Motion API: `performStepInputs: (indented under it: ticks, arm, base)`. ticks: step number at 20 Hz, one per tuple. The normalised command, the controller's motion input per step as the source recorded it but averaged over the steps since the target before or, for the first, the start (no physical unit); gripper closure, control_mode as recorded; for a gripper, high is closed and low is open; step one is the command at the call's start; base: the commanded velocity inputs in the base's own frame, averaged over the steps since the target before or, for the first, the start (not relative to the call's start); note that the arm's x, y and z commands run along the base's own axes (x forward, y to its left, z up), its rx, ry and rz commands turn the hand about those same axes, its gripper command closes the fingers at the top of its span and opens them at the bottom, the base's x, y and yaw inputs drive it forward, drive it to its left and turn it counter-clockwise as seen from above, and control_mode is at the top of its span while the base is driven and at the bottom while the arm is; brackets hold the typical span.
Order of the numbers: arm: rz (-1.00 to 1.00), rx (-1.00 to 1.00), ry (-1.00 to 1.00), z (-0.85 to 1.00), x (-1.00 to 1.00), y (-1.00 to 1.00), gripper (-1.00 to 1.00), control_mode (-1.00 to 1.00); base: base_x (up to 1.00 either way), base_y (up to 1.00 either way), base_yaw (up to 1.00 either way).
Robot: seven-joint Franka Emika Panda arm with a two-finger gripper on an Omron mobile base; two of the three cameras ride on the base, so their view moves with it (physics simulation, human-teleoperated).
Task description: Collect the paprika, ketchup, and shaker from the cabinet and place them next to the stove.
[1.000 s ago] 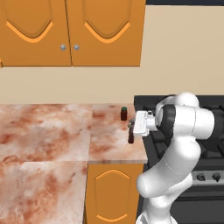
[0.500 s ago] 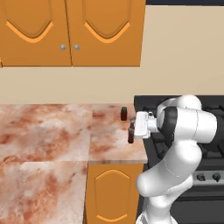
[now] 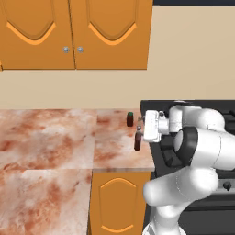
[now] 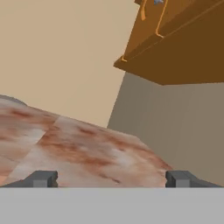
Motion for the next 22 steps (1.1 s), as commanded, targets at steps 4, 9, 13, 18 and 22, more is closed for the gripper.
performStepInputs:
  ticks: [4,9,13,18,22]
  arm:
    - [0.00,-0.09,-0.13,0.63,-0.35,0.01,-1.00,-1.00]
    - [0.00,-0.08,-0.11,0.51,-0.57,0.05,-1.00,-1.00]
    - [0.00,-0.06,-0.13,0.51,-0.84,0.02,-1.00,-1.00]
    - [0.00,-0.05,-0.11,0.52,-0.93,0.00,-1.00,-1.00]
    - [-0.02,-0.03,-0.08,0.52,-0.93,0.00,-1.00,-1.00]
  base:
    - [0.00,0.00,0.00]
    - [0.00,0.00,0.00]
    - [0.00,0.00,0.00]
    - [0.00,0.00,0.00]
    - [0.00,0.00,0.00]
